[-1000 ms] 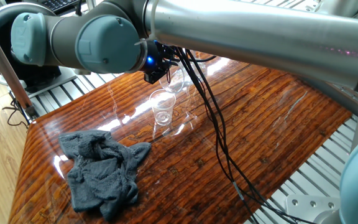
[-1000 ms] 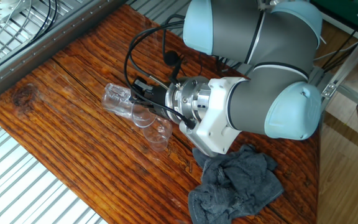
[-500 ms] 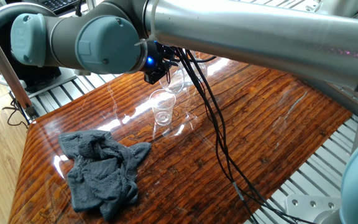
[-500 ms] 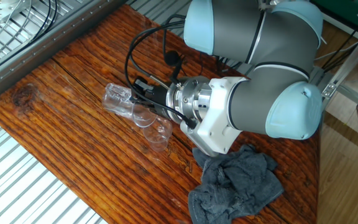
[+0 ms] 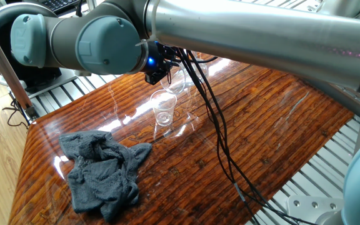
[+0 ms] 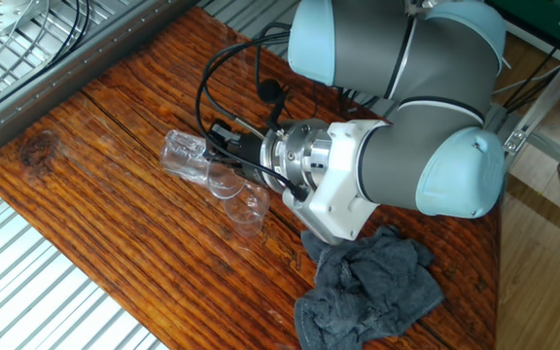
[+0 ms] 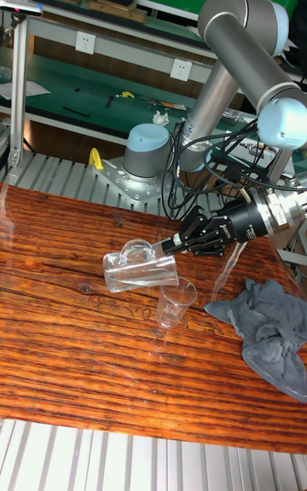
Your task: Pour the water from one cup into another empty cup
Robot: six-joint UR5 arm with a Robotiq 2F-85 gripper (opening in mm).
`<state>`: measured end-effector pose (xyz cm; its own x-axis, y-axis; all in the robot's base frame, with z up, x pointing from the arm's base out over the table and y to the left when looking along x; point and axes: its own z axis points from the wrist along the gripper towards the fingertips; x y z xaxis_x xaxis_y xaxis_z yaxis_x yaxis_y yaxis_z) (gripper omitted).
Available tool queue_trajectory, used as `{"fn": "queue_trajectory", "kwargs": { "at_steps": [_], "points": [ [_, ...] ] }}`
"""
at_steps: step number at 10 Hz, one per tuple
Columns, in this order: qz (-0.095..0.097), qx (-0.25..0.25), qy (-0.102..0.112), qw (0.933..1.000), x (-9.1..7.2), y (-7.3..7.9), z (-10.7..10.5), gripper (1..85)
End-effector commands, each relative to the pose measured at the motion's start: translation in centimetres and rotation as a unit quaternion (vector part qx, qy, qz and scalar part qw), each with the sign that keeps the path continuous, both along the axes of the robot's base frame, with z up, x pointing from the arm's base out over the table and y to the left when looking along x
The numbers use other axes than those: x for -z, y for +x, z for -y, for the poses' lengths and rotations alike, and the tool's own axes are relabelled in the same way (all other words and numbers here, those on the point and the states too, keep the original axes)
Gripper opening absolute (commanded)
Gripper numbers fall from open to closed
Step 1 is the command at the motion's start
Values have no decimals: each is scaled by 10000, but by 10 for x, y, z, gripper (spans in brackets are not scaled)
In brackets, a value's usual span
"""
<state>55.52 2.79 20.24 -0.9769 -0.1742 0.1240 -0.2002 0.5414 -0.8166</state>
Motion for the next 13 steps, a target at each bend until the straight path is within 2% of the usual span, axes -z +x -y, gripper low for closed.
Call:
{"fn": "queue_trajectory", "kwargs": {
  "at_steps": [1,13],
  "points": [
    [-26,23,29,10000,1,-2,0,10],
    [-20,0,-33,10000,-1,-1,-1,10]
  ]
}}
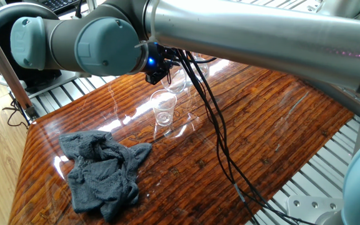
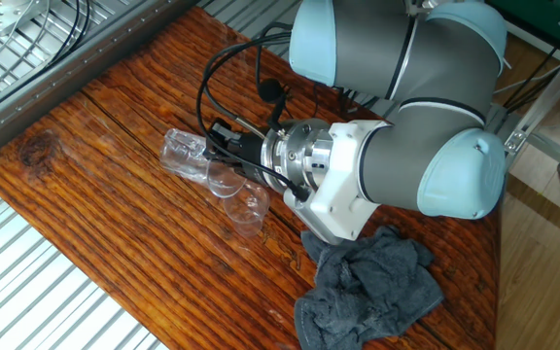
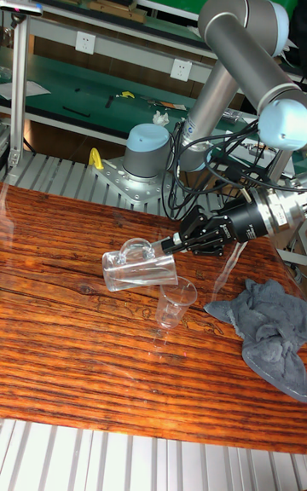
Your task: Pour the water from one cup into another empty cup
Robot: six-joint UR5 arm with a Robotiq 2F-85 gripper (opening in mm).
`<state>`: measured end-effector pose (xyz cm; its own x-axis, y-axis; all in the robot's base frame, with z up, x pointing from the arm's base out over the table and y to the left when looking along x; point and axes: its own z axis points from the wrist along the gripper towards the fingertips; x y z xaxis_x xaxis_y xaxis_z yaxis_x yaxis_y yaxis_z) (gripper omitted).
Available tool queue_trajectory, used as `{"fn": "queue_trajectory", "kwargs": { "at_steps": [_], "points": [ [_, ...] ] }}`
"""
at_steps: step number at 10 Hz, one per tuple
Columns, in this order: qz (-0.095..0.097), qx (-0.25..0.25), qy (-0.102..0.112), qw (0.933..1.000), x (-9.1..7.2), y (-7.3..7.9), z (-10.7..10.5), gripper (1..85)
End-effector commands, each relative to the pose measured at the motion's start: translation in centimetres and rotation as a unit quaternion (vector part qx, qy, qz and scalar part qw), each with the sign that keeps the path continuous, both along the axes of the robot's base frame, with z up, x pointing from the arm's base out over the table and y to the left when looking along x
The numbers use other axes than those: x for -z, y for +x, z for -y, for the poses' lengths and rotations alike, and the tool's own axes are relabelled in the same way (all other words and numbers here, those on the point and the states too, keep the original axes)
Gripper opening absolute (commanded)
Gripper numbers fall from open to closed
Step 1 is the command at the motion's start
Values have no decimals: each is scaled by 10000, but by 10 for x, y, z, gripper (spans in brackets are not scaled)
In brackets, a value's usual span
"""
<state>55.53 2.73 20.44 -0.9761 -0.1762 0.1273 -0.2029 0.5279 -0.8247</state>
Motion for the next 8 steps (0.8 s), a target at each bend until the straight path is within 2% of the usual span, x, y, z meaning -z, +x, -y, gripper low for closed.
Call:
{"fn": "queue_trajectory", "kwargs": {
  "at_steps": [1,8],
  "points": [
    [-12,14,44,10000,1,-1,-2,10],
    [47,-21,31,10000,3,2,-10,10]
  ]
}}
